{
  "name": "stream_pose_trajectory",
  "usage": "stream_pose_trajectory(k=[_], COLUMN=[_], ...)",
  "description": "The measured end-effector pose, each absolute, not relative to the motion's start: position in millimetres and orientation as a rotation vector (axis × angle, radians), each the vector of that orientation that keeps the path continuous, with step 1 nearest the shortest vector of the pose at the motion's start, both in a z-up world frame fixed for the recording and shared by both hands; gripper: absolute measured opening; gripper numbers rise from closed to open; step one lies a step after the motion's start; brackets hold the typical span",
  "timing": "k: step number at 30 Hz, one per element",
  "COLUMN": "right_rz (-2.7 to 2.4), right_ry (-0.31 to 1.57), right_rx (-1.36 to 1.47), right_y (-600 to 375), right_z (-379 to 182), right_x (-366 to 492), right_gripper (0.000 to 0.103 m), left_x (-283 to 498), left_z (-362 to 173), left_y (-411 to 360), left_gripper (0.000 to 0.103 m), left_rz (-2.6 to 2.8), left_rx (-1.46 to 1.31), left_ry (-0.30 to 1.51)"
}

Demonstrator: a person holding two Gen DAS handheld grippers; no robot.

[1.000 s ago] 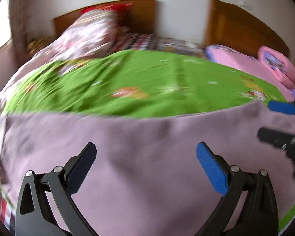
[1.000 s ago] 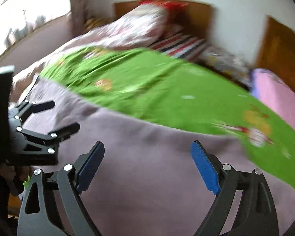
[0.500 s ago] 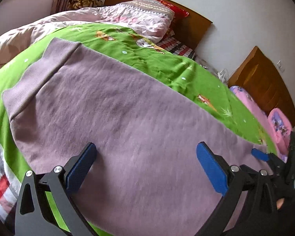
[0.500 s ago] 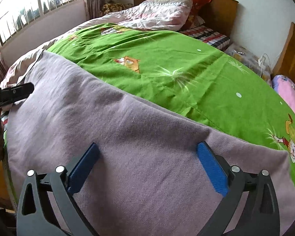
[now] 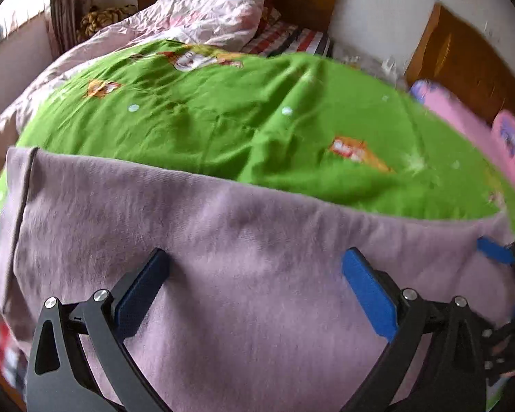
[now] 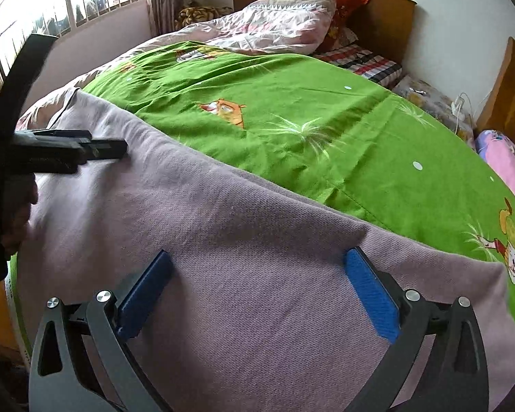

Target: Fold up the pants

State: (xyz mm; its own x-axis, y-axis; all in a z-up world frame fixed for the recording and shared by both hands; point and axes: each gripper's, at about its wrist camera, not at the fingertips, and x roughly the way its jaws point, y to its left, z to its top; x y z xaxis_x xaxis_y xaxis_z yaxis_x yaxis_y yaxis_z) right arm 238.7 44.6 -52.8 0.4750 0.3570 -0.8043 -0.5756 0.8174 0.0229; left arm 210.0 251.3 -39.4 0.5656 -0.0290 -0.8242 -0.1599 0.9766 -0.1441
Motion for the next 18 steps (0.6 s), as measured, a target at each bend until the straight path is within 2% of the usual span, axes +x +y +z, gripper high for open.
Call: stream_pose_trajectory(k=[7,11,15,17,18], right_rz=[0.578,0.646,0.936,1.076,1.131], right_ry=[0.911,0.862,0.732,0.714,0.696], right_rx=[-0.261,-0.276,-0.472,-0.568,-0.642], right_y=[47.2,85.7,172.9,217.2,242.7], right_z=[-53.5,-28.7,-3.4,-6.8,-13.5], right_x=[241.5,227.3,184.8,163.4,150.6], right_gripper=[0.098,0.098,0.097,0.094,0.087], left_x=[114.6,51.0,1.9,-13.9,-14.8], left_z=[-6.9,-17.7,-34.0,-47.1,-49.2], left_y=[322.8,382.2,425.6,436.0,439.4], left_gripper=[0.101,0.101,0.101,0.101,0.101], left_rz=[0.162,0.374,0.541,0.585,0.595], left_rx=[-0.518,-0.591,-0.649,-0.681,-0.689], left_ry=[0.656,0.623,0.64,0.669,0.671])
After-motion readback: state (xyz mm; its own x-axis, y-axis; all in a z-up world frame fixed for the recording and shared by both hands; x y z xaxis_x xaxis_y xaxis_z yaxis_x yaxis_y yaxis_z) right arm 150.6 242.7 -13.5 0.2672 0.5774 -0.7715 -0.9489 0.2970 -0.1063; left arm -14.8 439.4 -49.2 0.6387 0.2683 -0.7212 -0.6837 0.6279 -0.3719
